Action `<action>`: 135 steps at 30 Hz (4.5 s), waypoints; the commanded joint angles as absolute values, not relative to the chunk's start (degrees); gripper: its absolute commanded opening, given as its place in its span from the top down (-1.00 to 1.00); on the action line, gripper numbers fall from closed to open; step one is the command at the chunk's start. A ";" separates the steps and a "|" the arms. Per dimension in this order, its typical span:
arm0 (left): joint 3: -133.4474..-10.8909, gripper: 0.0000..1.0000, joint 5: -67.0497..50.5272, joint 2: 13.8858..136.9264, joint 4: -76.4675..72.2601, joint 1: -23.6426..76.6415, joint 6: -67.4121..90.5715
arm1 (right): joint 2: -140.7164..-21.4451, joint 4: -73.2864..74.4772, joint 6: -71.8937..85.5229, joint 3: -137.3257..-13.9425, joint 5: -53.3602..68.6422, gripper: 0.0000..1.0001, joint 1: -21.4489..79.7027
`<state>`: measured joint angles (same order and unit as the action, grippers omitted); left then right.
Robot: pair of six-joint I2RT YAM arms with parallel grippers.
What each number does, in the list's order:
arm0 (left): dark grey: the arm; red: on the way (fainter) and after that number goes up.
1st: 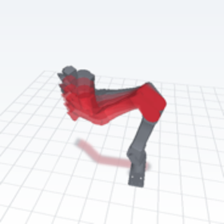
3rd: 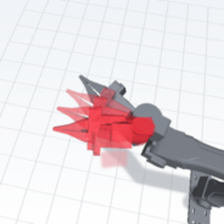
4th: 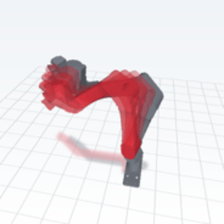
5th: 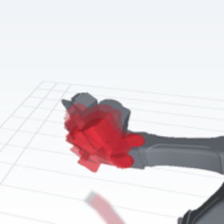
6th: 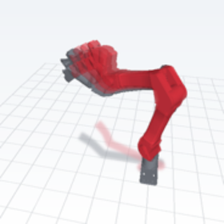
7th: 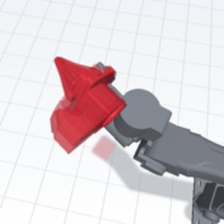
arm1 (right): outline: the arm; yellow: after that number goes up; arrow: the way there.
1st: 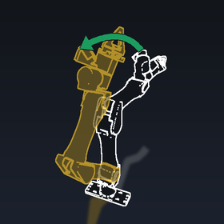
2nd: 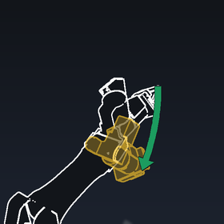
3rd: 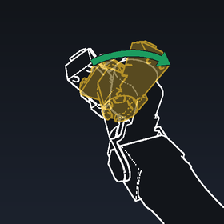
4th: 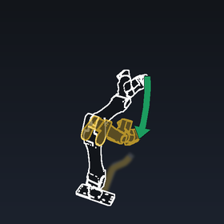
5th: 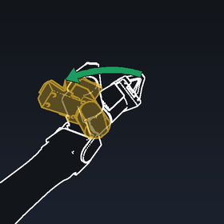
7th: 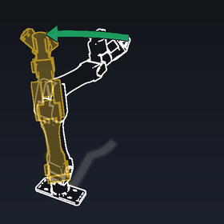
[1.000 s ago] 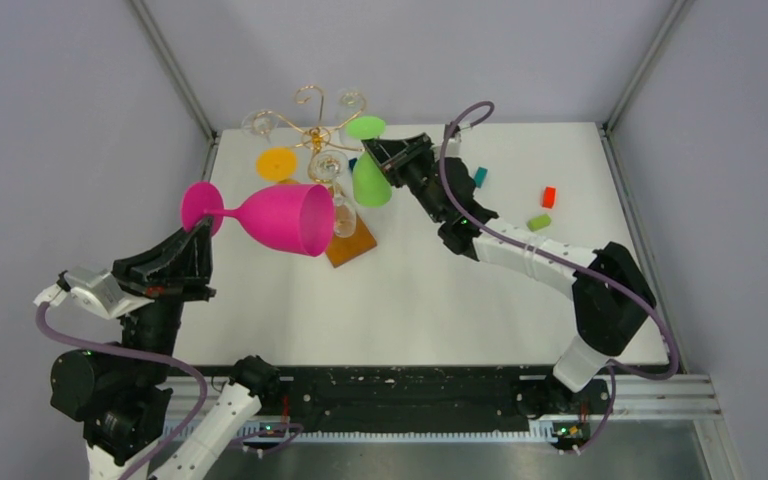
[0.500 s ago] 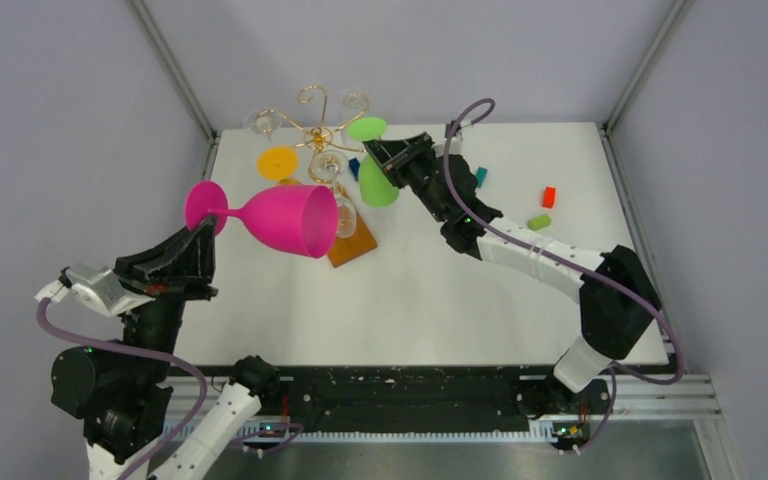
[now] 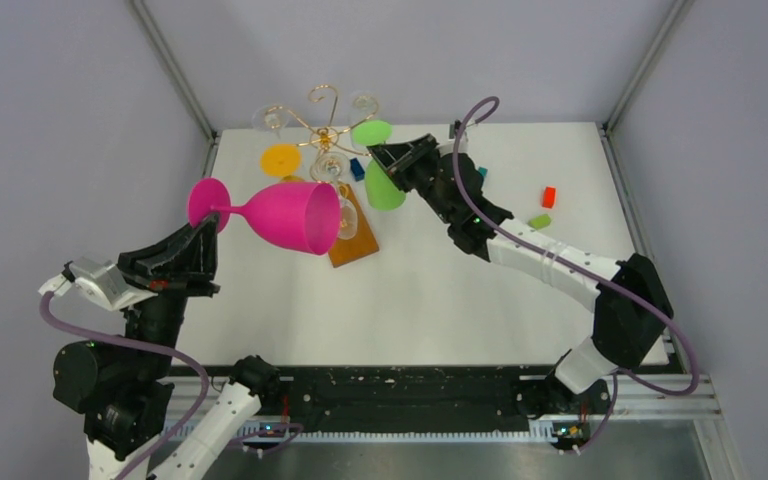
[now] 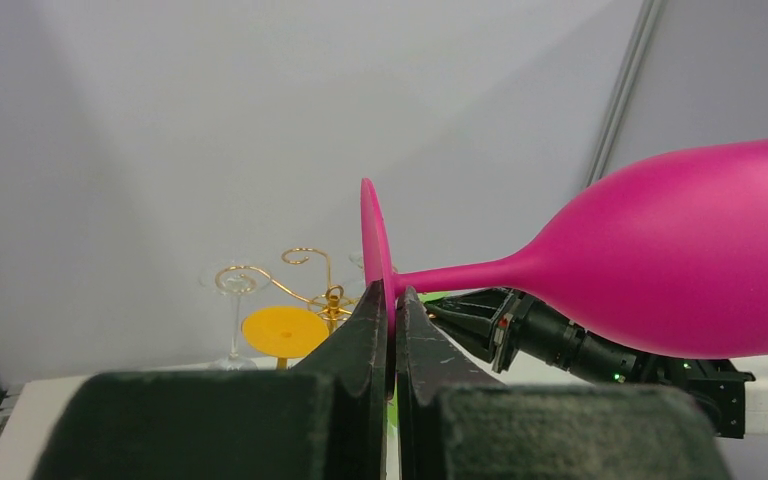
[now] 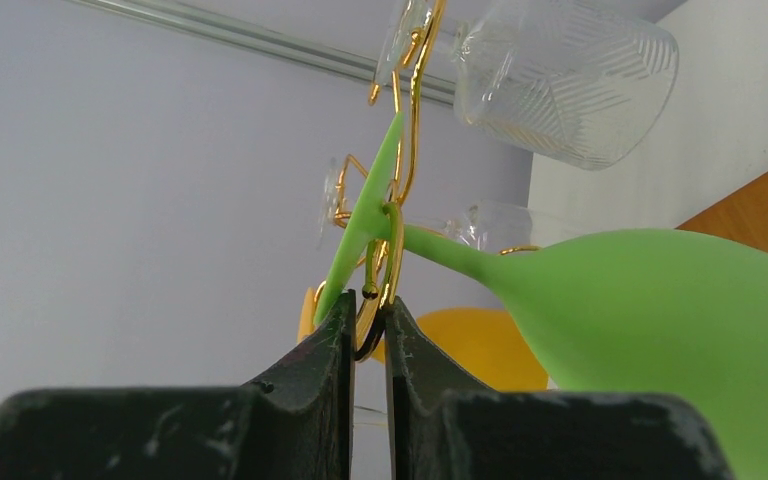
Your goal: Place the wine glass upside down on the wine glass rack
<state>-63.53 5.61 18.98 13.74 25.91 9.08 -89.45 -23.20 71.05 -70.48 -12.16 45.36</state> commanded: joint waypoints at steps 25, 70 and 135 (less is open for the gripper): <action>-64.63 1.00 4.67 21.12 9.68 25.78 10.89 | -74.81 -25.33 69.33 -69.09 -9.61 1.00 45.22; -60.80 1.00 3.92 24.56 4.60 25.76 15.34 | -44.40 -11.60 64.87 -53.09 -17.51 1.00 45.25; -57.90 1.00 4.92 23.51 3.53 25.71 16.33 | -32.18 -4.72 67.43 -43.69 -20.82 0.54 45.24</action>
<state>-58.33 4.21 24.10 5.02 25.91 16.53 -34.04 4.29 67.29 -41.63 -22.46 45.30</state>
